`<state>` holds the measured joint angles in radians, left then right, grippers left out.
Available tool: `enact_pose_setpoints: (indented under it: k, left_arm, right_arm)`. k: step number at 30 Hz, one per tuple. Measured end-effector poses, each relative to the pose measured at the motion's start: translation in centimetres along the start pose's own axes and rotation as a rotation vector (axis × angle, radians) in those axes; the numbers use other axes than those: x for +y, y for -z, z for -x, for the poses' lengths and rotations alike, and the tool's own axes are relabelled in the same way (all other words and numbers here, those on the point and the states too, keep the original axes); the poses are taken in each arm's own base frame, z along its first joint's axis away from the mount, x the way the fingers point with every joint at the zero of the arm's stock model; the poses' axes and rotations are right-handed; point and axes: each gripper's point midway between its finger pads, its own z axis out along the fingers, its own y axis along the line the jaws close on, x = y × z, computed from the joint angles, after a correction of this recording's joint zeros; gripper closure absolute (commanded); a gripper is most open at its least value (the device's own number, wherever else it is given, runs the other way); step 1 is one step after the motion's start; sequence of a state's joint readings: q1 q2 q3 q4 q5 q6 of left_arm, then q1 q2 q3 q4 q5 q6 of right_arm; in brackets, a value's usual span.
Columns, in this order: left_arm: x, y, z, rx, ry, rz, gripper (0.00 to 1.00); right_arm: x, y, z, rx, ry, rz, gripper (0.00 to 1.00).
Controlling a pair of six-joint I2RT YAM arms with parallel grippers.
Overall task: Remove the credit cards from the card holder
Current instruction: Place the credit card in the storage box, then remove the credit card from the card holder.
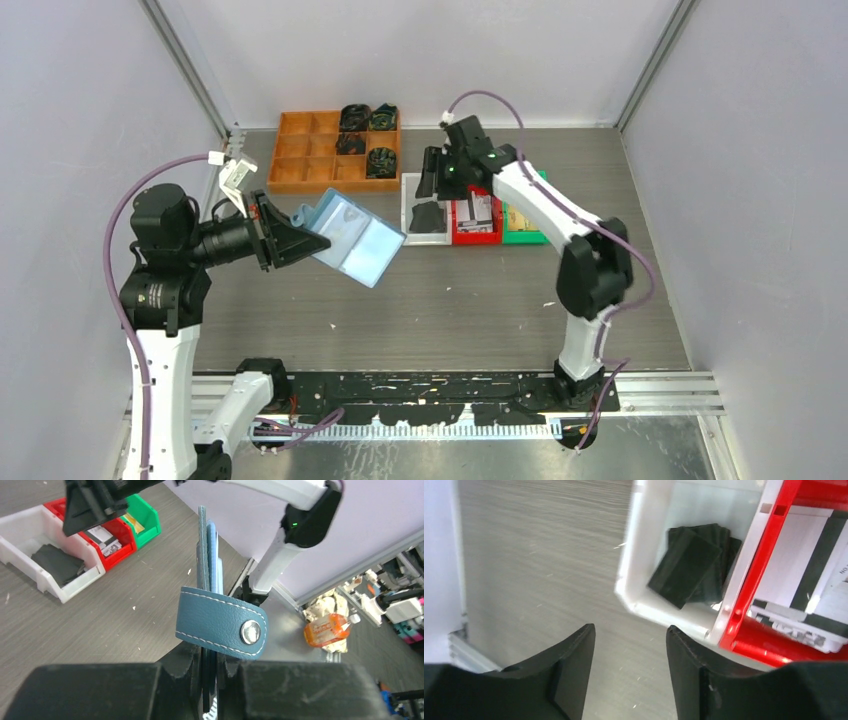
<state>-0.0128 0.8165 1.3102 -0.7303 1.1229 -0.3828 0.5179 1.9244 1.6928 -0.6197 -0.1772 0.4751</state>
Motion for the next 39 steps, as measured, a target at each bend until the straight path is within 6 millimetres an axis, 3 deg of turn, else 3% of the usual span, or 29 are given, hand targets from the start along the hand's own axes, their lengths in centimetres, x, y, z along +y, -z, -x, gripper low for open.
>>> enact_pose_setpoints:
  k: [3,7,9,11,13,20,24,30,39]
  left_arm:
    - [-0.4,0.2,-0.2,0.002,-0.042,-0.013,1.00]
    - [-0.6,0.4,-0.8,0.012,-0.090,-0.021,1.00]
    - [-0.9,0.6,-1.1,0.015,-0.112,-0.026,1.00]
    - [-1.0,0.7,-1.2,0.017,-0.134,-0.029,1.00]
    - [-0.9,0.7,-1.4,0.022,-0.142,-0.029,1.00]
    - [-0.8,0.8,-1.9,0.035,-0.152,-0.035,1.00]
    - [-1.0,0.8,-1.9,0.037,-0.150,-0.044,1.00]
    - [-1.0,0.7,-1.9,0.038,-0.139,-0.046,1.00]
    - [-0.9,0.6,-1.6,0.033,-0.091,-0.045,1.00]
  right_arm:
    - [2.8,5.9,1.4,-0.103,0.018,0.098,0.24]
    - [7.4,16.0,2.8,-0.286,0.054,0.310,0.18]
    - [9.5,20.0,2.7,-0.352,0.070,0.431,0.16]
    - [11.5,23.0,1.9,-0.384,0.074,0.567,0.10]
    - [13.0,24.6,0.9,-0.381,0.059,0.694,0.07]
    - [17.3,24.5,-4.7,-0.201,0.038,0.939,0.06]
    - [20.2,25.7,-7.7,-0.125,0.101,1.038,0.09]
    - [22.6,26.5,-9.9,-0.081,0.156,1.126,0.27]
    - [24.0,24.0,-11.6,-0.025,0.112,1.110,0.43]
